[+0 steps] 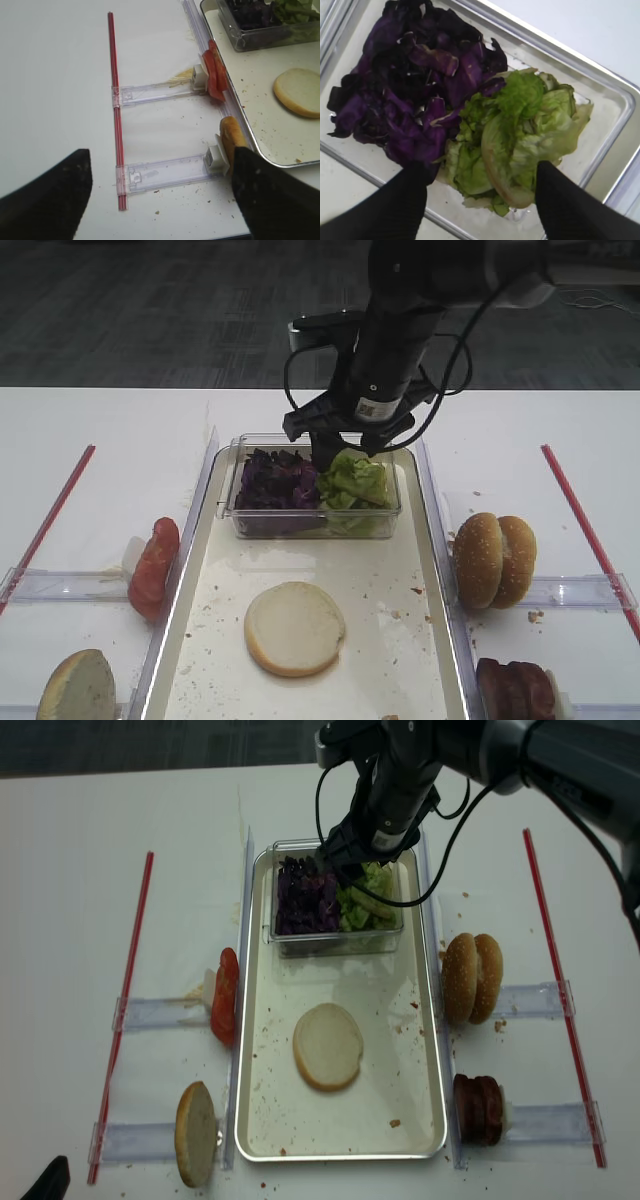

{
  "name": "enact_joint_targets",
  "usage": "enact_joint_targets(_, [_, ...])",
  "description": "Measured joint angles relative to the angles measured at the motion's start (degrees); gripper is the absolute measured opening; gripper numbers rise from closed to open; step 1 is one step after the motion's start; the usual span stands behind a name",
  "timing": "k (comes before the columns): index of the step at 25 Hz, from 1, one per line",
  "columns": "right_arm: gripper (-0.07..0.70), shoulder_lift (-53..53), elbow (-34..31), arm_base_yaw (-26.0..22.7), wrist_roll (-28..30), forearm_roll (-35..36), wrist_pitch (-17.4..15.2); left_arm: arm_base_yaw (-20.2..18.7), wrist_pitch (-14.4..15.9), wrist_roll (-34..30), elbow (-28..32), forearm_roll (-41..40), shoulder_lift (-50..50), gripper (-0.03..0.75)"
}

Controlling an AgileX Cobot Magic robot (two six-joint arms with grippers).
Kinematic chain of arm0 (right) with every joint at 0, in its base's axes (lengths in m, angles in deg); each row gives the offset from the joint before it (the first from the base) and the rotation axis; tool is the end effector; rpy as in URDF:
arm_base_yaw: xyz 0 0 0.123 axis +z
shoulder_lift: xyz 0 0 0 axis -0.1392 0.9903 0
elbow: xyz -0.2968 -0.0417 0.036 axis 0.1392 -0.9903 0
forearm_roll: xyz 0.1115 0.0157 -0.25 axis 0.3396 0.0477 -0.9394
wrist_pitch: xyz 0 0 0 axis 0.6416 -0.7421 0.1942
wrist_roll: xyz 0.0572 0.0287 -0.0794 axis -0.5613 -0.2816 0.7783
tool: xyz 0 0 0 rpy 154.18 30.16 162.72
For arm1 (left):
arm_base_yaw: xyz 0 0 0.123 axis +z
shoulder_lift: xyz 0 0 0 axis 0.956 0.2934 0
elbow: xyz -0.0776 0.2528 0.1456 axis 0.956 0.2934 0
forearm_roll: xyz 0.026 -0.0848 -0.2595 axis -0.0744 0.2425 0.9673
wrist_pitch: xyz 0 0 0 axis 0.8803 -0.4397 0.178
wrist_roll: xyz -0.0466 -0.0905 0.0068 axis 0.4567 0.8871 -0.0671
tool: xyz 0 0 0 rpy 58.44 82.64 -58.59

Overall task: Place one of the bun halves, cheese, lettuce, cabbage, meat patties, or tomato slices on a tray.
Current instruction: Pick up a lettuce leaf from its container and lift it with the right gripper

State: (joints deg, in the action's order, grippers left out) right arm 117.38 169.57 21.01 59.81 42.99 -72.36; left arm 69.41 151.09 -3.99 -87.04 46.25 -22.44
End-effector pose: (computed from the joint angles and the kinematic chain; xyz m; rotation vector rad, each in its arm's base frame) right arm 0.4075 0.2395 0.2137 -0.7228 2.7084 0.2887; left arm -0.0002 -0.0028 0.2703 0.0701 2.1564 -0.0717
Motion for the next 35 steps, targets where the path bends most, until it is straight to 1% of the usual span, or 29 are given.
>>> enact_joint_targets(6, [0.505, 5.9, 5.1, 0.0, -2.4, -2.8, -2.8, 0.0, 0.0, 0.0, 0.0, 0.0, 0.0, 0.564])
enact_joint_targets(9, [0.495, 7.9, 7.0, -0.1, -3.0, -3.1, -4.1, 0.0, 0.0, 0.0, 0.0, 0.0, 0.0, 0.564])
enact_joint_targets(16, [0.488, 9.8, 7.5, -1.5, -3.0, -3.1, -4.7, 0.0, 0.0, 0.0, 0.0, 0.0, 0.0, 0.564])
enact_joint_targets(25, [0.478, 11.3, 7.5, -1.5, -1.7, -2.6, -4.8, 0.0, 0.0, 0.0, 0.0, 0.0, 0.0, 0.564])
enact_joint_targets(27, [0.447, 11.3, 7.6, -1.5, -1.7, -2.6, -4.8, 0.0, 0.0, 0.0, 0.0, 0.0, 0.0, 0.564])
enact_joint_targets(32, [0.318, 11.3, 7.6, -1.5, -1.6, -2.6, -4.8, 0.0, 0.0, 0.0, 0.0, 0.0, 0.0, 0.564])
enact_joint_targets(35, [0.266, 11.3, 7.6, -1.5, -1.6, -2.6, -4.8, 0.0, 0.0, 0.0, 0.0, 0.0, 0.0, 0.564])
